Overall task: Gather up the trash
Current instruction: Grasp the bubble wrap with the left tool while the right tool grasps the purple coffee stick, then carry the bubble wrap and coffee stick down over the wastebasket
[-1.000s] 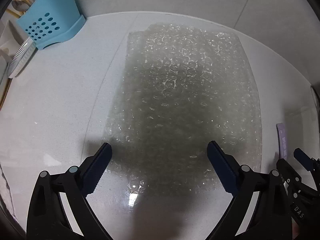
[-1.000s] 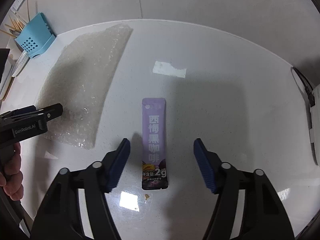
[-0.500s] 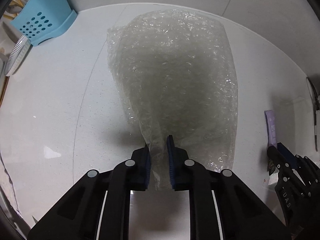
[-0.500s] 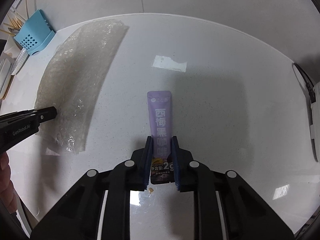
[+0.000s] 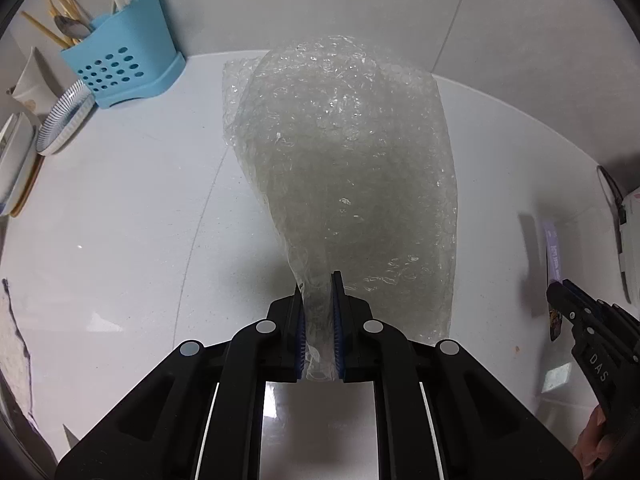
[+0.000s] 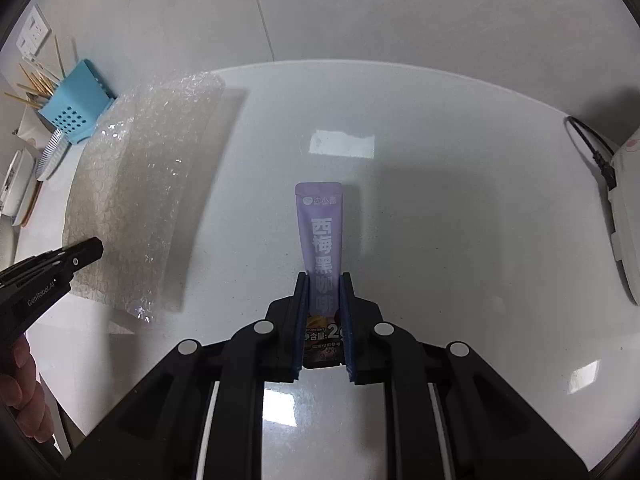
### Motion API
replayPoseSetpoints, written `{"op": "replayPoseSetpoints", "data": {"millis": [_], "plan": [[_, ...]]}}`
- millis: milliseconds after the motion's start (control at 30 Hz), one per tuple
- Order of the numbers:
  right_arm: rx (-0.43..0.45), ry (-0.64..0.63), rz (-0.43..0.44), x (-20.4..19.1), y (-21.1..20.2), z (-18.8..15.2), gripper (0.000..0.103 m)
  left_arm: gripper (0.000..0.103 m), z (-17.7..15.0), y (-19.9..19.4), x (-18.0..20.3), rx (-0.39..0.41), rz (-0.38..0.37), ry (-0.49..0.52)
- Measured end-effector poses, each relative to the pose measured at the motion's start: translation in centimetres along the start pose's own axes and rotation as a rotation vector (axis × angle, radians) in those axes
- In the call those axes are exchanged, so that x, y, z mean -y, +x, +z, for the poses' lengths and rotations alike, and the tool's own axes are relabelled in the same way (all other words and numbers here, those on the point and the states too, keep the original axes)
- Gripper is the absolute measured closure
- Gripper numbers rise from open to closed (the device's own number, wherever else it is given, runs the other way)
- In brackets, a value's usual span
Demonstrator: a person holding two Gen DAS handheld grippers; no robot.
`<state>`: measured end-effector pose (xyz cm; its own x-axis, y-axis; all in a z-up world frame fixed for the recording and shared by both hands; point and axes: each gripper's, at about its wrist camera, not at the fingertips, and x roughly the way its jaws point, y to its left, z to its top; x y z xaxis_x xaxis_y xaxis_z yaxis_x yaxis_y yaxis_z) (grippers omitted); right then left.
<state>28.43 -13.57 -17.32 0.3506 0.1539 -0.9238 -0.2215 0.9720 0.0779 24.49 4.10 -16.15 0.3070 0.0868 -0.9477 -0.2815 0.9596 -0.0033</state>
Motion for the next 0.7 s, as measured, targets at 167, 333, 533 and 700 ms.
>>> {"op": "replayPoseSetpoints", "data": {"millis": [167,333,533,700], "plan": [[0.037,0.027,-0.002,0.8,-2.4,-1.0,0.089,0.093,-0.7,-2.5,-0.4,0.036,-0.022,0.005],[0.069,0.057,-0.016,1.5,-4.5,-2.8,0.089,0.093,-1.9,-4.4,-0.3,0.063,-0.050,0.027],[0.099,0.085,-0.041,2.0,-7.0,-5.5,0.089,0.094,-3.9,-6.6,-0.8,0.092,-0.092,0.048],[0.123,0.089,-0.052,1.8,-9.0,-7.8,0.089,0.094,-6.0,-8.5,-1.2,0.116,-0.120,0.082]]}}
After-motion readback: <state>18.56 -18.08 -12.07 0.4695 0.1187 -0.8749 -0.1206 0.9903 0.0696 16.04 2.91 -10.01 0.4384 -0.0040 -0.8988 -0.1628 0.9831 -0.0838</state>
